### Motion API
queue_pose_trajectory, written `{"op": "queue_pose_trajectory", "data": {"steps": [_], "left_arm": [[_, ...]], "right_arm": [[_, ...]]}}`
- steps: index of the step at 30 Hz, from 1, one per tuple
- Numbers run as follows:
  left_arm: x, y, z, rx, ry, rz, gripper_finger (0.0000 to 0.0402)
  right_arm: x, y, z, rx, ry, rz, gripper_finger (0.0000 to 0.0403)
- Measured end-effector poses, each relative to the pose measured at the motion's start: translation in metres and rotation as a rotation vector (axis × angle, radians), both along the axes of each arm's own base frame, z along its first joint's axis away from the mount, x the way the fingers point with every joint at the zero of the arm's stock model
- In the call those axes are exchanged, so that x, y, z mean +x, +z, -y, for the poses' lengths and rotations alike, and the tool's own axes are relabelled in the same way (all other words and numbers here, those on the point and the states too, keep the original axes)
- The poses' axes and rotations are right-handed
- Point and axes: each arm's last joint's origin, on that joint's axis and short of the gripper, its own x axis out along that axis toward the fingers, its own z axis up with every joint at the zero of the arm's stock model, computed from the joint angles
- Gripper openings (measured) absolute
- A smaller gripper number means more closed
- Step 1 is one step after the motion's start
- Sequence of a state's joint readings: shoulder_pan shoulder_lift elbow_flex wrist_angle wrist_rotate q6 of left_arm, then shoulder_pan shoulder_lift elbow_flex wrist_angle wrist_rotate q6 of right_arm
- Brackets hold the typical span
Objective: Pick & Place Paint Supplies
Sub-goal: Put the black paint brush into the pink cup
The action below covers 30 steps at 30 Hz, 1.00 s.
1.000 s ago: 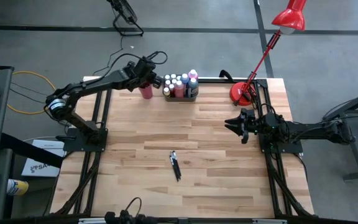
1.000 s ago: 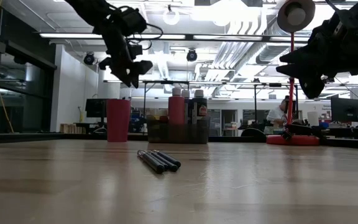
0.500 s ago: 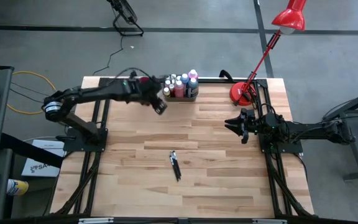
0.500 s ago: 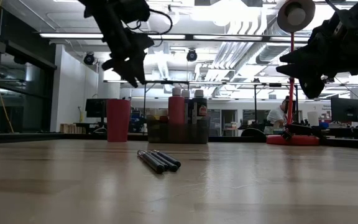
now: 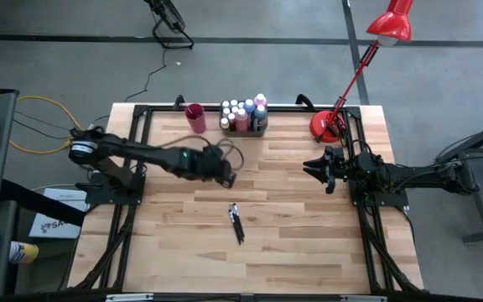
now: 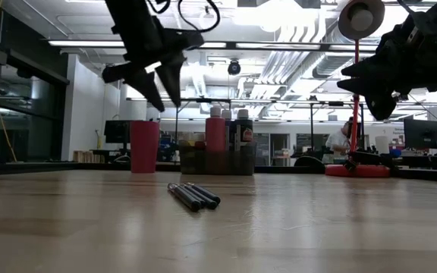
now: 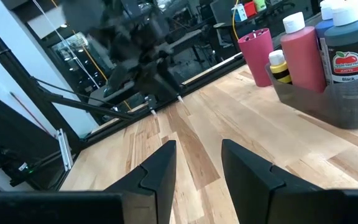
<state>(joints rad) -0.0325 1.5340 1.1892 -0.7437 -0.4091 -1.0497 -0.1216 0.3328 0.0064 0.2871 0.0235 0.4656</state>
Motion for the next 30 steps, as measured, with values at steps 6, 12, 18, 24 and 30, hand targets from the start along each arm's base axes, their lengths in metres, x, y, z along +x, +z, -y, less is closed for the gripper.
{"op": "queue_pose_trajectory", "data": {"steps": [6, 12, 18, 24, 30], "left_arm": [[0.025, -0.028, 0.036, -0.097, 0.054, 0.093, 0.0163], [0.046, -0.053, 0.058, -0.191, 0.051, 0.158, 0.0163], [0.058, -0.065, 0.063, -0.182, -0.111, 0.053, 0.0163], [0.066, -0.056, 0.041, -0.232, -0.409, -0.034, 0.0163], [0.067, -0.056, 0.017, -0.377, -0.557, -0.053, 0.0163]], "right_arm": [[0.0, 0.0, 0.0, 0.0, 0.0, -0.003, 0.0122], [0.0, 0.0, 0.0, 0.0, 0.0, 0.0, 0.0122], [0.0, -0.001, 0.0, 0.002, -0.001, -0.013, 0.0122], [0.0, -0.004, 0.0, 0.005, -0.002, -0.043, 0.0122], [0.0, -0.006, 0.0, 0.007, -0.001, -0.057, 0.0122]]}}
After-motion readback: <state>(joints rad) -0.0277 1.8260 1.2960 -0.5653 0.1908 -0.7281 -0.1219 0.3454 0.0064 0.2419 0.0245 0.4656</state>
